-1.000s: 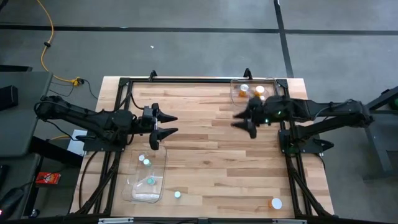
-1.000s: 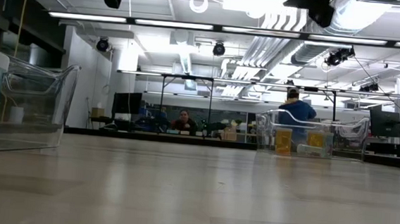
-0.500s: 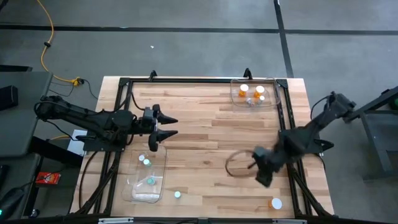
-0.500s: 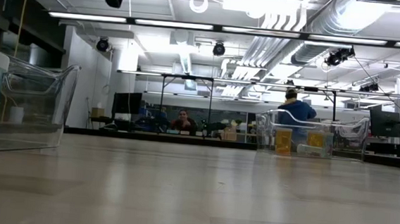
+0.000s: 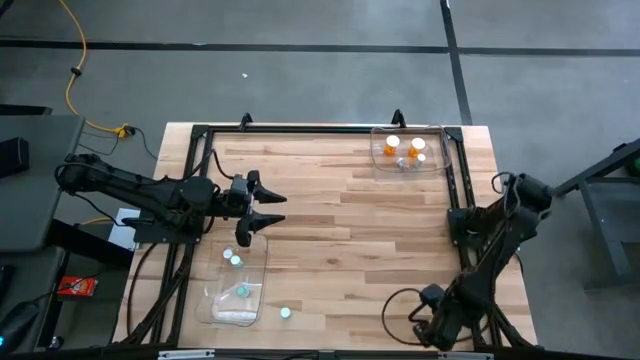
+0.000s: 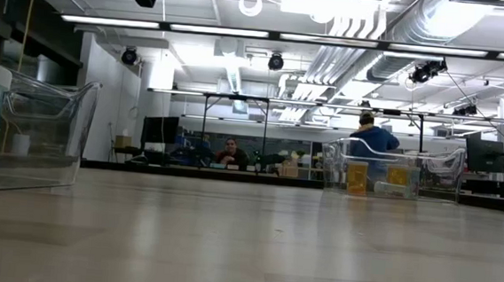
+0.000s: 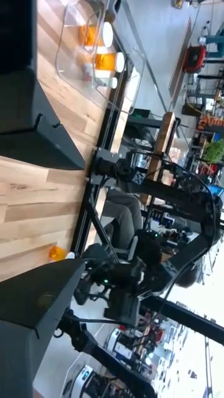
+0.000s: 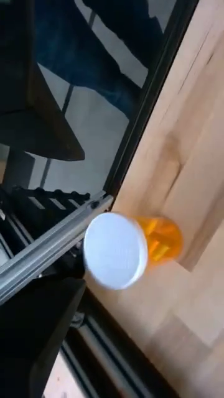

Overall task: Pick and place medicine bottles into bin by pill shape (circle, oval)
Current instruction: Put the large orange capsule bottle into the top transparent bin

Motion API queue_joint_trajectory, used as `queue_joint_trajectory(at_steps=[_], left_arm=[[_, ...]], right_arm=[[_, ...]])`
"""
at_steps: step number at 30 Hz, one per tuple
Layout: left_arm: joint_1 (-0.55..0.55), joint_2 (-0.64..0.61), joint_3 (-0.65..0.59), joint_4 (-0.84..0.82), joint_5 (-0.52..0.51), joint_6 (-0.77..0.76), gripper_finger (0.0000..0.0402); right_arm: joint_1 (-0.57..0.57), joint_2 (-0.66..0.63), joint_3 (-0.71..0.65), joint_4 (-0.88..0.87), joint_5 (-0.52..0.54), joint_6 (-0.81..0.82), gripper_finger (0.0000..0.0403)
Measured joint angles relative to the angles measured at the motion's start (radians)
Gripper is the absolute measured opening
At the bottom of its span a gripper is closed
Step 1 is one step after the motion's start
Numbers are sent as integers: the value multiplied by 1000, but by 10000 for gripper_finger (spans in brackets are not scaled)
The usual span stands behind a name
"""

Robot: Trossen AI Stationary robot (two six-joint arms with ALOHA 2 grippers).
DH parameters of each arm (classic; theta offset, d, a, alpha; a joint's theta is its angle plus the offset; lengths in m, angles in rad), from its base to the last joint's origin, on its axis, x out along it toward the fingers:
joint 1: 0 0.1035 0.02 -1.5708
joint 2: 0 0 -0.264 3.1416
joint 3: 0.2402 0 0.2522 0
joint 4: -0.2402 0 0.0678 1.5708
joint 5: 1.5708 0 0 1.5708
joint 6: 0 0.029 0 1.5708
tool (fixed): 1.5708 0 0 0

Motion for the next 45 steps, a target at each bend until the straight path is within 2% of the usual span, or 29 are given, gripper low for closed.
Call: queue_joint_trajectory(at_steps=[8, 20, 25, 29, 39, 45], left_arm=[[0, 0, 0, 1, 0, 0, 236], [0, 0, 0, 6, -11, 0, 236], [0, 0, 0, 7, -27, 0, 236], [0, 0, 0, 7, -27, 0, 236], [28, 0, 0, 9, -20, -2, 236], [54, 0, 0, 9, 3, -4, 236]], right_arm=[[-1, 86, 1, -21, -47, 0, 317], [-9, 94, -1, -44, 23, 6, 317], [-14, 94, -1, -44, 65, 171, 317], [-27, 96, -1, -44, 90, 191, 317], [-43, 170, -16, -30, 53, 188, 316], [-70, 178, -16, -69, 87, 185, 316]])
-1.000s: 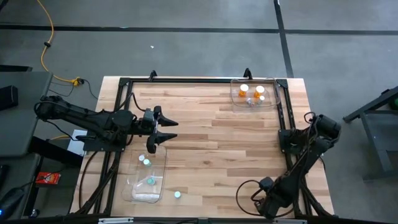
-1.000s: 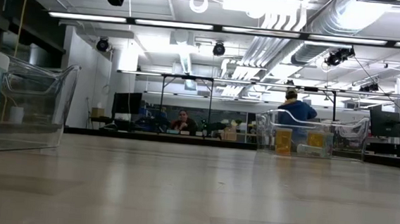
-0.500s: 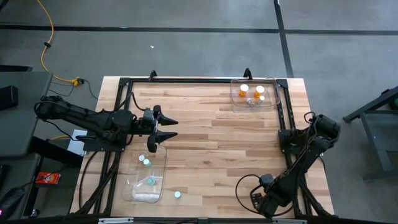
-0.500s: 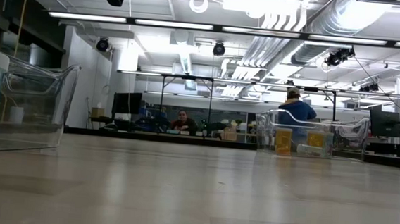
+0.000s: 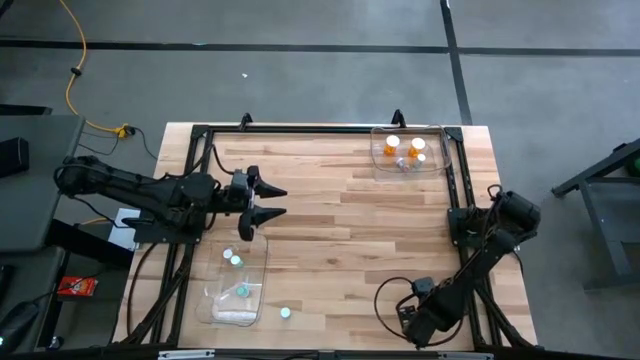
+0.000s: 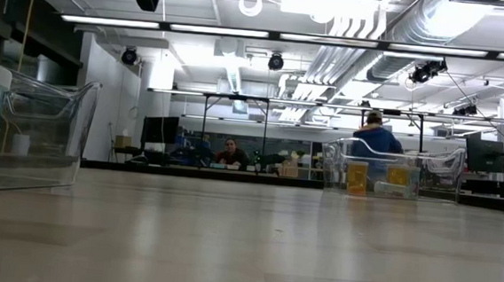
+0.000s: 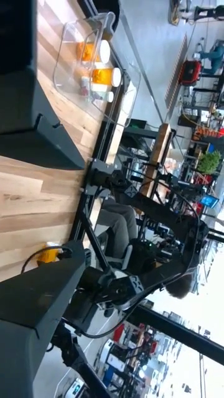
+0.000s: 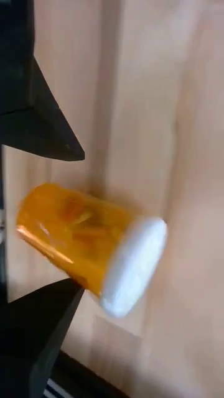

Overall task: Pick and place medicine bottles into bin by pill shape (circle, oval)
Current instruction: Put the large orange capsule bottle into the top transparent bin

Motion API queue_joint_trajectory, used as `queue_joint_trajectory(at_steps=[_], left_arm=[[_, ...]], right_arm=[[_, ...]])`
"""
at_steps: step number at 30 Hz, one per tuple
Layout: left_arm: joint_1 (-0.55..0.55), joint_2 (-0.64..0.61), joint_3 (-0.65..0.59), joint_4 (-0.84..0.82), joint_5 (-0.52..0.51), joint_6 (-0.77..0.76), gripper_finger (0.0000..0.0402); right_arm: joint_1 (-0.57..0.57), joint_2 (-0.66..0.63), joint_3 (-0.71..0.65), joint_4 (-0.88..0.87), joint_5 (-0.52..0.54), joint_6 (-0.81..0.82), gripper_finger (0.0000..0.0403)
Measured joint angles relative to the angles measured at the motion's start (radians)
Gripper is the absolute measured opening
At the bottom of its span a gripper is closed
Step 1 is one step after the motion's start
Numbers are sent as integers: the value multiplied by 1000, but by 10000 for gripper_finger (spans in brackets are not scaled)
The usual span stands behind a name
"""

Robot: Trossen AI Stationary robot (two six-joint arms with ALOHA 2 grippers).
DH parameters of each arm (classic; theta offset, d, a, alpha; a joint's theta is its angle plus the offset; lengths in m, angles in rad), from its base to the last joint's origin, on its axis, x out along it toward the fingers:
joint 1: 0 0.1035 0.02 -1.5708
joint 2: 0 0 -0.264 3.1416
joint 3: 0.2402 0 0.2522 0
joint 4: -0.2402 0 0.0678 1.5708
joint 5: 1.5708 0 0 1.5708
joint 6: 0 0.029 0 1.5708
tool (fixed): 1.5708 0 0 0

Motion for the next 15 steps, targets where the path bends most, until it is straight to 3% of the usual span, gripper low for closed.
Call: queue_joint_trajectory(at_steps=[7, 15], left_arm=[[25, 0, 0, 0, 1, -33, 236], [25, 0, 0, 0, 23, -34, 236]], right_arm=[[-37, 5, -1, -76, 45, -6, 316], [-46, -1, -94, 95, 19, -2, 298]])
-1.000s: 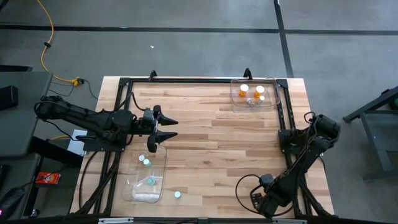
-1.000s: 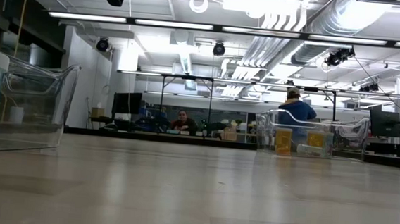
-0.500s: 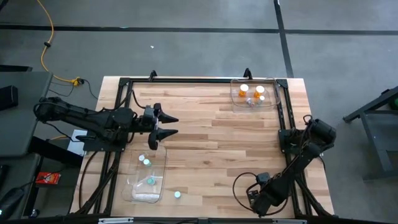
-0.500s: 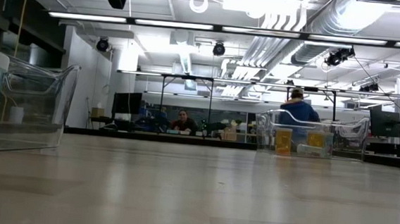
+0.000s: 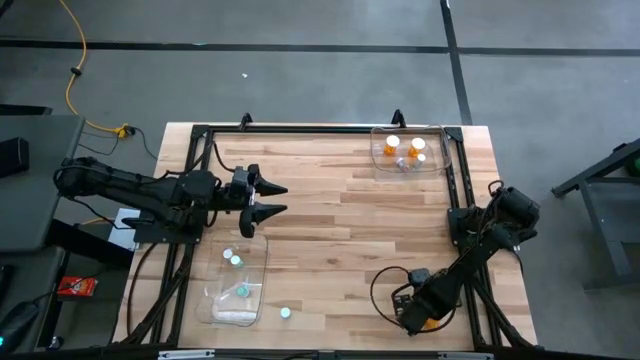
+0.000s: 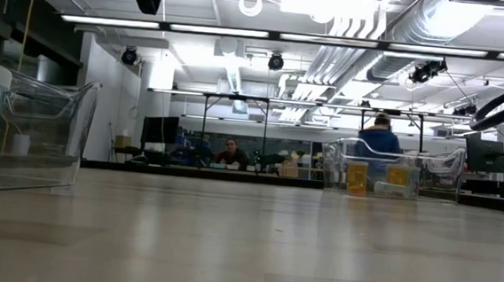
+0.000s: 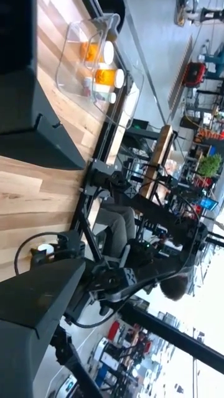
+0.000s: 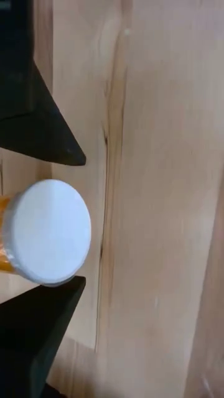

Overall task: Pick and place medicine bottles into bin by pill shape (circle, oval)
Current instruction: Put the large orange capsule bottle into the top transparent bin

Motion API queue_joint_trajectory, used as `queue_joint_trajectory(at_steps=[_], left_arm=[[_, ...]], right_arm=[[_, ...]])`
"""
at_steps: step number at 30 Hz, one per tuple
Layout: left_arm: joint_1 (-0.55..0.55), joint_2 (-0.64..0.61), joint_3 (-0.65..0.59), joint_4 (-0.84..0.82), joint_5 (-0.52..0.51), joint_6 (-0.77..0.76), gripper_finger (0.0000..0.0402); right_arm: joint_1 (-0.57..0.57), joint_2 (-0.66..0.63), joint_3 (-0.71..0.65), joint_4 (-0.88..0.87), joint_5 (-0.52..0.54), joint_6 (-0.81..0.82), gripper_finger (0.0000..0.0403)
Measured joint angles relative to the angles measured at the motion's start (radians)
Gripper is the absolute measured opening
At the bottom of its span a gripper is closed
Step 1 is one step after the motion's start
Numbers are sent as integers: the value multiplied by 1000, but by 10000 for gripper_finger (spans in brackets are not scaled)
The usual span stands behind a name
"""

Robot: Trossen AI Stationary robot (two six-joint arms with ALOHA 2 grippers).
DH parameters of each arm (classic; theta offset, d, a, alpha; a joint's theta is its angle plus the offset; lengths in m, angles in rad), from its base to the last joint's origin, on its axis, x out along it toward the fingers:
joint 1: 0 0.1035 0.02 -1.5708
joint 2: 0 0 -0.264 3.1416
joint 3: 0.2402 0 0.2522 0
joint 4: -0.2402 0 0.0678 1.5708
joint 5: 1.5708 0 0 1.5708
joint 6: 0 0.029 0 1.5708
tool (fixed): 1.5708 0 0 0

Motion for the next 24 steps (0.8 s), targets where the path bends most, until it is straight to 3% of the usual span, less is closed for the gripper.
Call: queue_joint_trajectory(at_steps=[18, 24], left_arm=[[0, 0, 0, 1, -5, -4, 236], [0, 0, 0, 1, -5, -7, 236]], right_arm=[[-2, -35, -3, -51, -23, -100, 208], [-2, -40, -3, -48, -24, -100, 198]])
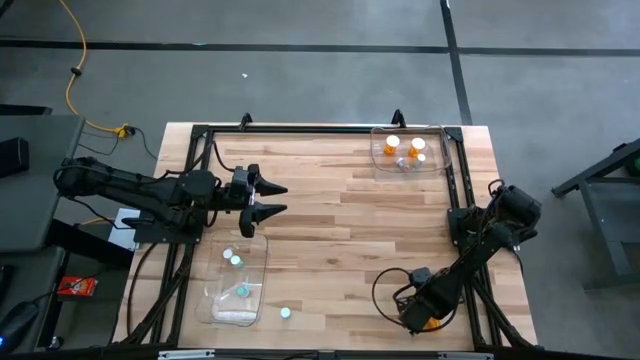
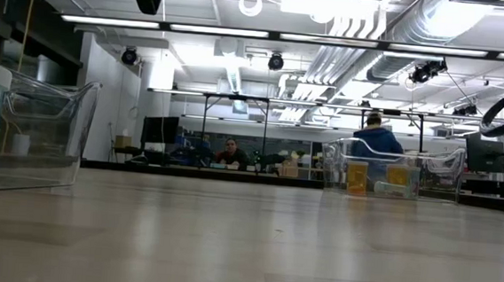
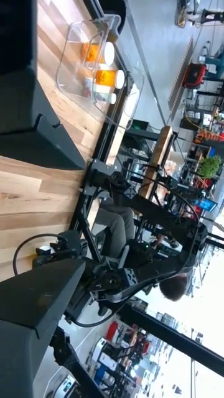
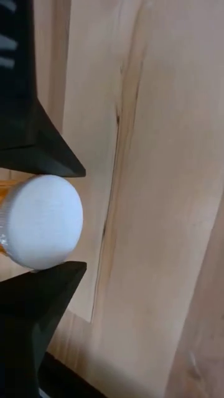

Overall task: Pick and place medicine bottles into bin by pill shape (circle, oval)
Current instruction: Put the large orange capsule bottle into the top transparent bin

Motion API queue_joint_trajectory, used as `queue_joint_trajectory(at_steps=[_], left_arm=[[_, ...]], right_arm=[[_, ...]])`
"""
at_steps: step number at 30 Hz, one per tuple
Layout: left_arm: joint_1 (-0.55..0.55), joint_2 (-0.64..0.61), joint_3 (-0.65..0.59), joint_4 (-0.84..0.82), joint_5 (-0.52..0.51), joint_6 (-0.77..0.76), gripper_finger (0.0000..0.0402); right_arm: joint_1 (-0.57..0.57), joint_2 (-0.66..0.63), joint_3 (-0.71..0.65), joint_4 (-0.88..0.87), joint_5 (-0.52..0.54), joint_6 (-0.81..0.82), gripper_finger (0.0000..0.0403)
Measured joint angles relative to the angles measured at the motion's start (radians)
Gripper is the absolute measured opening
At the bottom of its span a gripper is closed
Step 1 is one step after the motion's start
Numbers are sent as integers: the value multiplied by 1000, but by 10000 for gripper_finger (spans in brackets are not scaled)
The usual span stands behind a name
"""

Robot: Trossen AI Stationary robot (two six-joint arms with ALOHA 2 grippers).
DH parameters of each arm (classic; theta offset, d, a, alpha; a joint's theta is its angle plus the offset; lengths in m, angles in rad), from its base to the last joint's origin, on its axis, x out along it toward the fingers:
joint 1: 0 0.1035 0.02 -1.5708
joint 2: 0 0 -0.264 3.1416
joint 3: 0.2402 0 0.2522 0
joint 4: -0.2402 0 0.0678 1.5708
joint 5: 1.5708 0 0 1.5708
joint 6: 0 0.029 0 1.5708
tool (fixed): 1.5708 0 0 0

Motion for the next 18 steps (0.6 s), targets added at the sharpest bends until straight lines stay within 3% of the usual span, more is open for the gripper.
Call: queue_joint_trajectory(at_steps=[4, 8, 13, 18], left_arm=[[0, 0, 0, 0, 0, 0, 236], [0, 0, 0, 4, 0, 0, 236], [0, 0, 0, 25, 22, -16, 236], [0, 0, 0, 43, 57, -86, 236]], right_arm=[[0, -16, 0, -5, 13, -8, 197], [0, -84, 0, -46, 99, -51, 197], [-39, -251, 0, -62, 428, -208, 196], [-197, -399, 0, -4, 722, -563, 196]])
